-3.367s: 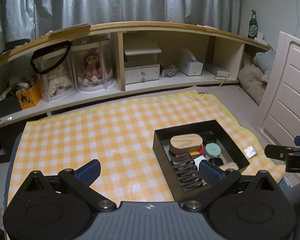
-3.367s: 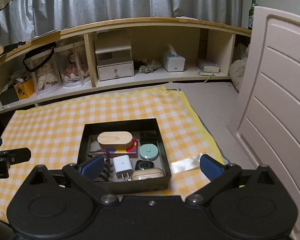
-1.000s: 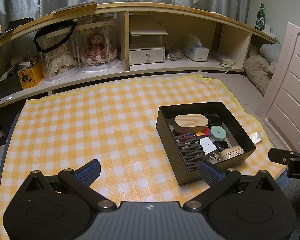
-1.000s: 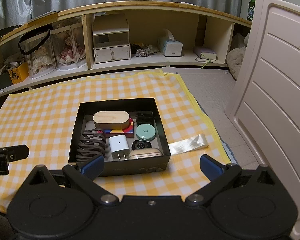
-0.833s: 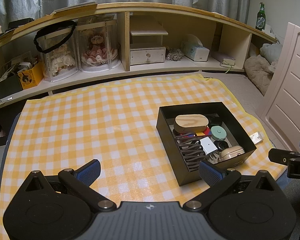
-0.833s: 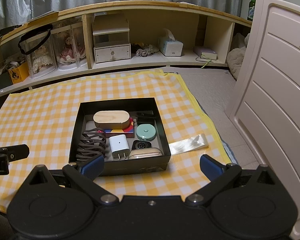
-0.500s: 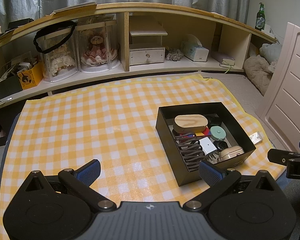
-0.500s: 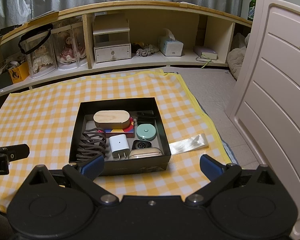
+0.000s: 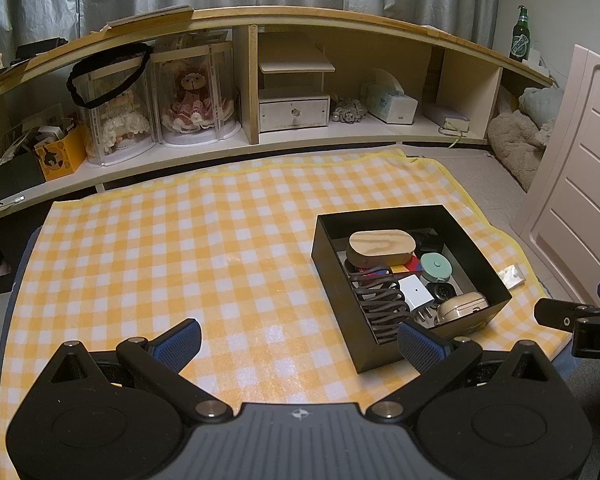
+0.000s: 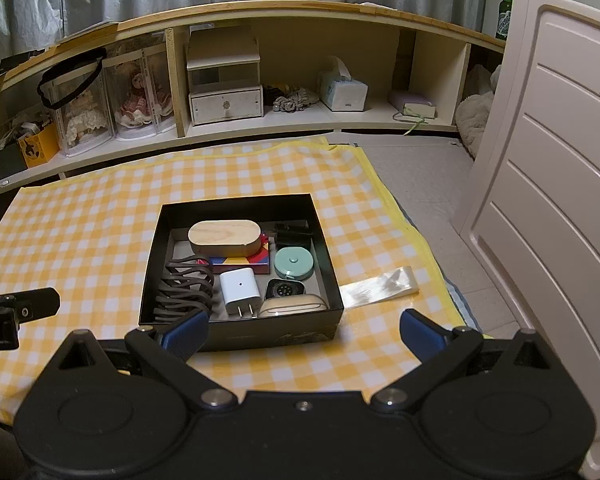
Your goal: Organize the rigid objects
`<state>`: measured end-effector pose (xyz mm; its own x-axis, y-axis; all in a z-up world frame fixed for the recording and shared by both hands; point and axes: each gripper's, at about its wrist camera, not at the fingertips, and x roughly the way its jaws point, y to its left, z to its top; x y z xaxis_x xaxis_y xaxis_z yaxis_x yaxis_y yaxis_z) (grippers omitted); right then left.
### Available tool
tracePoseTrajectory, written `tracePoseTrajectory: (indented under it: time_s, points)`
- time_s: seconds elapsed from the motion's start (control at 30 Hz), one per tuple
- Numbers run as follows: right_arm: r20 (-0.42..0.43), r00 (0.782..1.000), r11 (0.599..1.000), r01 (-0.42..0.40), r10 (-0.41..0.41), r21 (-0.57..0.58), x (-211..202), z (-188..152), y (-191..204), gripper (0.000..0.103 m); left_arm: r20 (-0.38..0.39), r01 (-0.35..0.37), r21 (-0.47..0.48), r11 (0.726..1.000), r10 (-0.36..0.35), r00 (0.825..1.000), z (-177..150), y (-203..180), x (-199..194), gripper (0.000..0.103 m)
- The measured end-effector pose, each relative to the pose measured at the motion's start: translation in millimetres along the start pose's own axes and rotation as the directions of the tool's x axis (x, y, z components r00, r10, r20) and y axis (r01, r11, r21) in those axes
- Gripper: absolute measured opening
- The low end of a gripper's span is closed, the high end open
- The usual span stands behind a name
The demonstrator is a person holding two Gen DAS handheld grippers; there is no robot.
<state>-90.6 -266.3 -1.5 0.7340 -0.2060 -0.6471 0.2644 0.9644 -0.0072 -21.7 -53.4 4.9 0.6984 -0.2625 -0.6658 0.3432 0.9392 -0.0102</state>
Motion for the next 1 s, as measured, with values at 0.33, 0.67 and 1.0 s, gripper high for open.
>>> tracePoseTrajectory:
  time_s: [0.33, 0.67, 1.0]
  points:
    - [-0.001, 1.000, 1.000, -0.001, 0.001, 0.002, -0.3, -0.6, -0.1, 0.103, 0.000, 0.000, 0.000, 1.000, 0.000, 1.000, 0.2, 0.4, 0.1, 0.103]
    - [-0.002, 1.000, 1.000, -0.002, 0.002, 0.002, -0.5, -1.5, 0.8, 0.103, 0.006, 0.000, -0.004, 1.000, 0.000, 1.000, 1.8, 0.5, -2.4, 0.103]
    - [-0.003, 1.000, 1.000, -0.003, 0.003, 0.002, -0.4, -1.5, 0.3, 0.103, 0.005, 0.000, -0.004, 1.000, 0.000, 1.000, 1.6, 0.3, -2.5, 0.103]
